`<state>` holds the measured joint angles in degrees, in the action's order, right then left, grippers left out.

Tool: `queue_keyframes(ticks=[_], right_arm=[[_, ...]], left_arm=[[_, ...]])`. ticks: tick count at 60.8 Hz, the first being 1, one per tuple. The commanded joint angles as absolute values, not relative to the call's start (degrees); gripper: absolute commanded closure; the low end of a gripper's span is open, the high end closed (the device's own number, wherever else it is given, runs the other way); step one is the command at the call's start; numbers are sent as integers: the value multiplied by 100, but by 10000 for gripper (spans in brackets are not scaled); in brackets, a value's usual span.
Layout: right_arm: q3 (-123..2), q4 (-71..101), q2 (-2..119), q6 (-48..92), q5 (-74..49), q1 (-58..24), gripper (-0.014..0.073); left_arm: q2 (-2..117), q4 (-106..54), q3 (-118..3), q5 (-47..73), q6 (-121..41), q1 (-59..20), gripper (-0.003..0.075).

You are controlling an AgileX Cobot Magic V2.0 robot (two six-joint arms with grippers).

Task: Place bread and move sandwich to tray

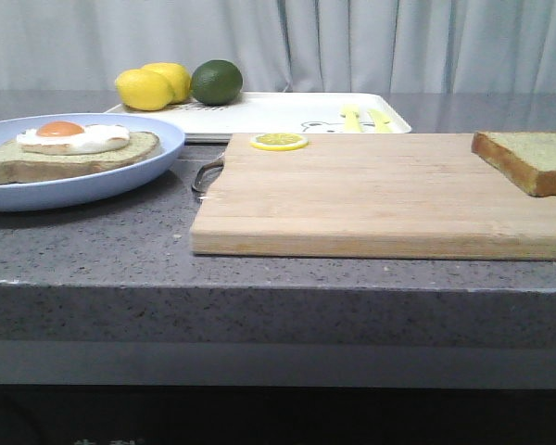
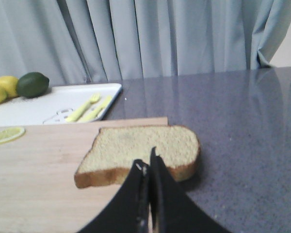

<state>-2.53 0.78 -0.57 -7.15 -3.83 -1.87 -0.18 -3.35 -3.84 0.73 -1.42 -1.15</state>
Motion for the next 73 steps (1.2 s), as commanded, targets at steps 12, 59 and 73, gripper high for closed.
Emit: queue_keyframes(ticks=[12, 59, 73], right_arm=[[-2330, 0, 180, -716, -1575, -195, 659], [-4355, 0, 2513, -711, -3531, -195, 659], [-4355, -276, 2681, -711, -4035, -195, 501]], left_arm=[[397, -514, -2639, 1129, -85, -125, 741], [2696, -616, -4510, 3155, -85, -125, 741], [2717, -438, -4510, 3111, -85, -125, 700]])
